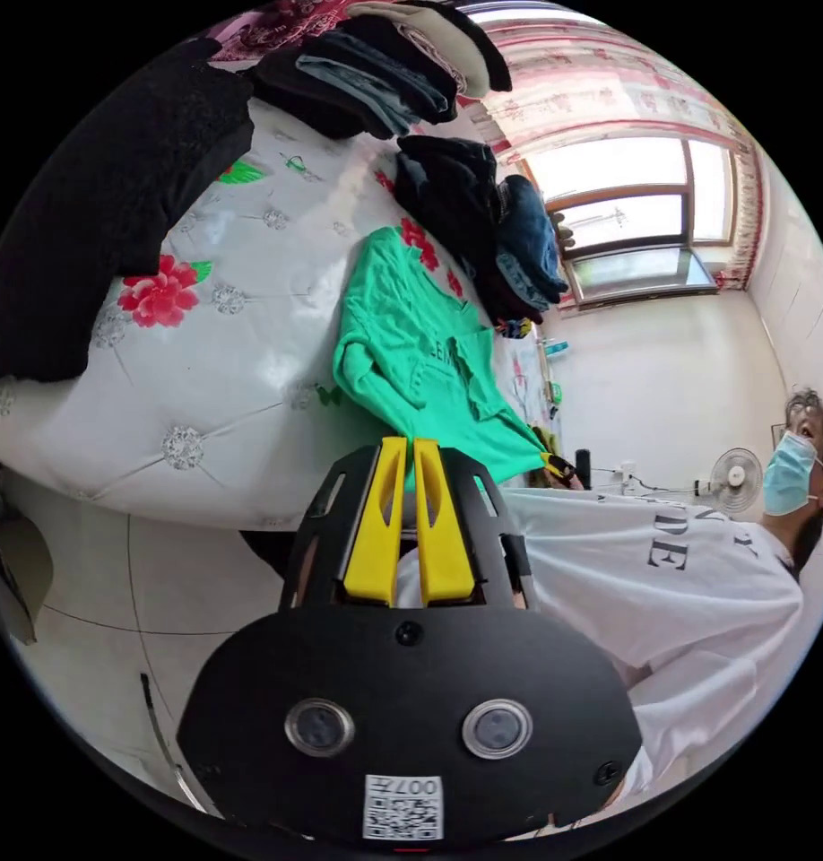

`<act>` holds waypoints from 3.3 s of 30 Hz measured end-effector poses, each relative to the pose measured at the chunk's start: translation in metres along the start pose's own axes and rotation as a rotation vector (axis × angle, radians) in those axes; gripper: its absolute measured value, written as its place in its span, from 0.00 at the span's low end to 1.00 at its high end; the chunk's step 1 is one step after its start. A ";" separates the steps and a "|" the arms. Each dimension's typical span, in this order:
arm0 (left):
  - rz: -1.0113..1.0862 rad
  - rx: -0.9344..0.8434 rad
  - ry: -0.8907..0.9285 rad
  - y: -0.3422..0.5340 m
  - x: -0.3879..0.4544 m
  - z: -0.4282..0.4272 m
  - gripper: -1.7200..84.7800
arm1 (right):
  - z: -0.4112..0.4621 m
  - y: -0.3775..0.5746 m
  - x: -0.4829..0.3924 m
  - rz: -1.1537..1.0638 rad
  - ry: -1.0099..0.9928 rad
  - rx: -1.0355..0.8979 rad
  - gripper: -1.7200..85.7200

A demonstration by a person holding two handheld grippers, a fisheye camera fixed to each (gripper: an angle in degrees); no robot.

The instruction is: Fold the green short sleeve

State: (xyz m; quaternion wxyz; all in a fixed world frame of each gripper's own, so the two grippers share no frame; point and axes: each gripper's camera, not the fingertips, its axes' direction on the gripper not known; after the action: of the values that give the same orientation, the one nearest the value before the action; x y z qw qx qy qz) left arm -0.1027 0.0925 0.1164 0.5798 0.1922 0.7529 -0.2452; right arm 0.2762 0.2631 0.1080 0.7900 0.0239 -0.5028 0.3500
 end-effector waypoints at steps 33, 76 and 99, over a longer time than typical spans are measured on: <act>-0.266 0.215 -0.028 -0.168 -0.083 0.027 0.13 | 0.089 -0.149 0.174 0.435 -0.155 0.587 0.12; -0.234 0.265 0.155 -0.111 -0.179 -0.008 0.11 | 0.551 -0.143 -0.163 -0.923 0.189 -0.272 0.05; -0.090 0.160 0.286 -0.128 -0.204 0.074 0.18 | 0.417 -0.181 -0.021 0.031 0.018 -0.093 0.11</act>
State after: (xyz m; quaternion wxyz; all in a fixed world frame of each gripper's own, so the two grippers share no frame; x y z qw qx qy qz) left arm -0.0666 -0.0559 0.3166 0.4380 0.2368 0.8136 -0.3002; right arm 0.0509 -0.0467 0.3539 0.7891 -0.0235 -0.5118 0.3388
